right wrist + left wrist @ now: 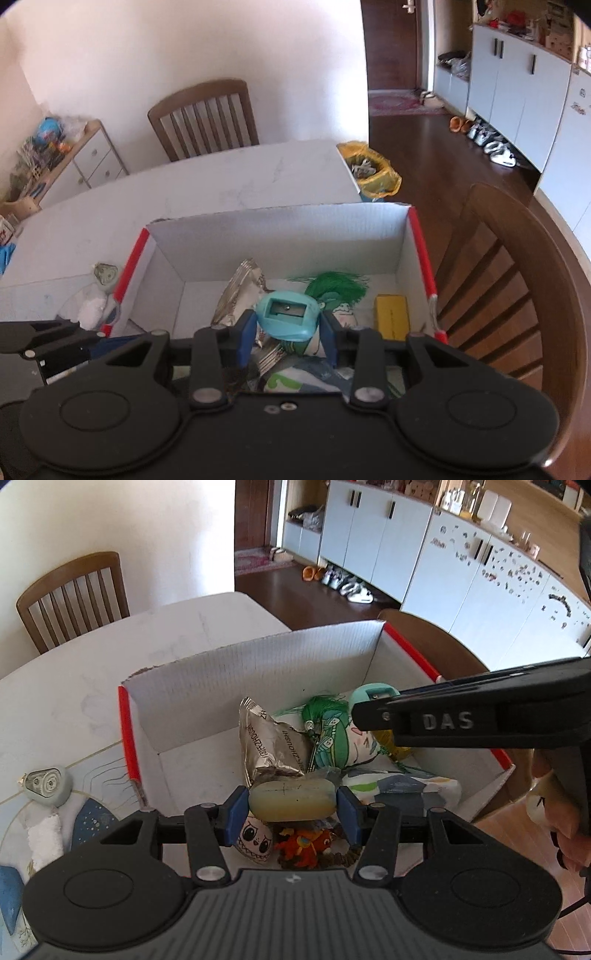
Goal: Organize objects
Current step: 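Carry the eraser and teal sharpener with both grippers into the box, then open both grippers to drop the eraser and sharpener in the box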
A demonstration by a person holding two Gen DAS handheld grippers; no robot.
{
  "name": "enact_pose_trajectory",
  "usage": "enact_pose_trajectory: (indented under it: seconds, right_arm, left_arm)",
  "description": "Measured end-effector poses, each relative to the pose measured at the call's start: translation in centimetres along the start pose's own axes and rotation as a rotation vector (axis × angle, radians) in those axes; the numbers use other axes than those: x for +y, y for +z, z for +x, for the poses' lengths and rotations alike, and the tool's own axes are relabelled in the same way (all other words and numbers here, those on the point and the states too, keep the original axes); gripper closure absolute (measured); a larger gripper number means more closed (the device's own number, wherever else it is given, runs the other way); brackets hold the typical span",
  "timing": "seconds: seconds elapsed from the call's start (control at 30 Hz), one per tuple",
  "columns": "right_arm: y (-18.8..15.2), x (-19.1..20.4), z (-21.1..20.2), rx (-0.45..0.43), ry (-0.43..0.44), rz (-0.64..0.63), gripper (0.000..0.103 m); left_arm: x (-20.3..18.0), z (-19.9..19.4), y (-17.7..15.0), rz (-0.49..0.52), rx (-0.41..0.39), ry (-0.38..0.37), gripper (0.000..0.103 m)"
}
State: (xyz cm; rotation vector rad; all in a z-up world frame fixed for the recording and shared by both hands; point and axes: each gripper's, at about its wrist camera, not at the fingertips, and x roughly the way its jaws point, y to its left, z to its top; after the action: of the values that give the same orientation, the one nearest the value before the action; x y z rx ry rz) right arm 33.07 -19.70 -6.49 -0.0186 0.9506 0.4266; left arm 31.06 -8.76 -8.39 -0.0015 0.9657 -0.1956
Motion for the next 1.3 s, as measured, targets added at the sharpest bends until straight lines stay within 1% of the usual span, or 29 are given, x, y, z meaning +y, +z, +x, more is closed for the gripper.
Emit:
enact_pose_trajectory:
  seconds: [0.33, 0.57, 0.73, 0.9, 1.0, 1.1, 1.17, 1.3]
  right_arm:
    - [1.9, -0.1, 4.8, 0.081, 0.019, -0.038, 0.068]
    - [2.5, 0.0, 7.4, 0.131, 0.017, -0.089, 0.068]
    - [2.6, -0.1, 8.7, 0.166, 0.011, -0.092, 0.068]
    - [2.4, -0.5, 9.6, 0.193, 0.020, -0.087, 0.068]
    - [2.3, -0.5, 9.6, 0.192, 0.020, -0.097, 0.067]
    - [2.3, -0.7, 9.5, 0.190, 0.021, -0.091, 0.067]
    - [2.2, -0.8, 9.2, 0.186, 0.027, -0.088, 0.065]
    - [2.1, -1.0, 8.7, 0.181, 0.037, -0.079, 0.062]
  left_arm:
    - [0.4, 3.5, 1.2, -0.023, 0.074, 0.029, 0.052]
    - [0.4, 5.2, 2.2, -0.022, 0.111, 0.032, 0.052]
    - [0.5, 5.9, 2.6, -0.034, 0.126, 0.033, 0.052]
    - [0.5, 6.5, 2.8, -0.039, 0.139, 0.030, 0.052]
    - [0.8, 6.6, 2.7, -0.054, 0.151, 0.016, 0.052]
    - [0.9, 6.5, 2.4, -0.060, 0.149, 0.020, 0.052]
    - [0.8, 6.4, 2.3, -0.058, 0.146, 0.022, 0.052]
    - [0.8, 6.1, 2.0, -0.065, 0.138, 0.032, 0.048]
